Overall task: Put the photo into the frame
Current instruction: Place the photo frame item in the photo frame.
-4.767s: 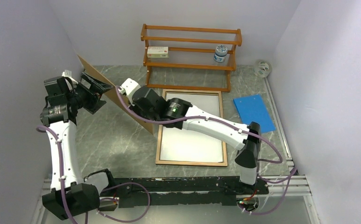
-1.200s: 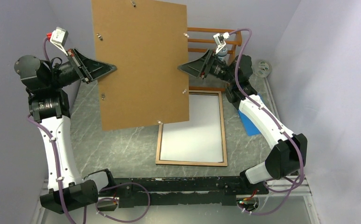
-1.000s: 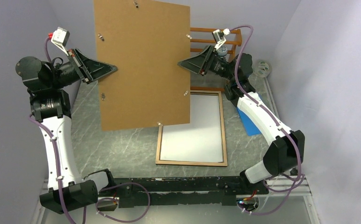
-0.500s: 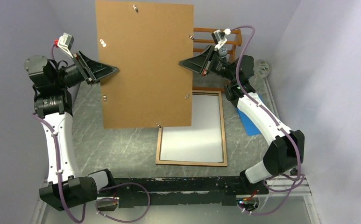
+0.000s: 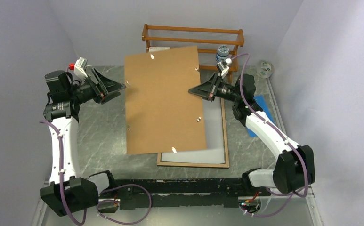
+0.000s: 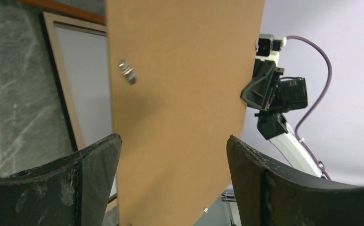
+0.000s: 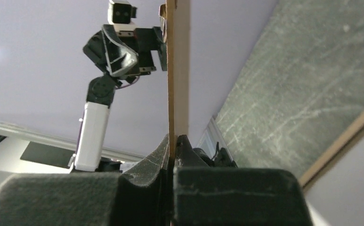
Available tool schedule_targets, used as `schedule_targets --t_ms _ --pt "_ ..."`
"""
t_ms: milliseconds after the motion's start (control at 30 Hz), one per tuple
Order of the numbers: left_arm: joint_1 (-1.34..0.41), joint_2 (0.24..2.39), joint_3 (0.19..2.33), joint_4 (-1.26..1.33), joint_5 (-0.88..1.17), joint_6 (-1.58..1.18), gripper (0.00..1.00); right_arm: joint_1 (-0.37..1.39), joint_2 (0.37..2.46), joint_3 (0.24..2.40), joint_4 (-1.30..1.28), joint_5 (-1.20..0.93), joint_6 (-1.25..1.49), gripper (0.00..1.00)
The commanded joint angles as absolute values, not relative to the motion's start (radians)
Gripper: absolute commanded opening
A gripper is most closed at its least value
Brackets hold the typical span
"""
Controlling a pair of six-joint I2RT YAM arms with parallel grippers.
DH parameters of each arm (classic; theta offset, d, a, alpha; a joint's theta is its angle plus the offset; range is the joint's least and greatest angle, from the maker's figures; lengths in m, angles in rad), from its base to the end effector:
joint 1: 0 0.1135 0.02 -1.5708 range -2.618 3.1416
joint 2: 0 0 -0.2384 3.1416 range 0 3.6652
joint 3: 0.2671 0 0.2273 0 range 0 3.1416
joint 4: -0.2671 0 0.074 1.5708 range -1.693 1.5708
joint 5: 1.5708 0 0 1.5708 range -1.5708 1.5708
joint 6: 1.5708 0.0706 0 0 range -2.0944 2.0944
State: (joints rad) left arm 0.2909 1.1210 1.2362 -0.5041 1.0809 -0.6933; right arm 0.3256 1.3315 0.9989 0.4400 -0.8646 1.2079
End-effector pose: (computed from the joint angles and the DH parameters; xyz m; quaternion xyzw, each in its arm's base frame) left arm 0.2348 0.0053 0.3723 -0.0838 0.7630 -0.5141 0.3827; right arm 0.2760 0.1499 0.3431 -0.0228 0.6817 0.6703 0.2923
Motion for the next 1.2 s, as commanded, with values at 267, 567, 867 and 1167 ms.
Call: schedule_targets --t_ms 267,567,867,1167 --pt "0.222 1.177 1.066 -0.563 0.819 -0.602 0.75 0.177 1.081 0.733 0.268 -0.881 1.096 0.00" --pt "-0.045 1.351 0.989 -0.462 0.613 -0.640 0.72 0.006 0.984 0.645 -0.032 -0.923 0.847 0.00" --pt "-0.222 1.644 1.081 -0.434 0.488 -0.601 0.65 -0.097 1.108 0.736 -0.253 -0.954 0.619 0.00" --pt "-0.256 1.802 1.133 -0.385 0.483 -0.610 0.59 -0.101 1.227 0.801 -0.214 -0.955 0.619 0.00"
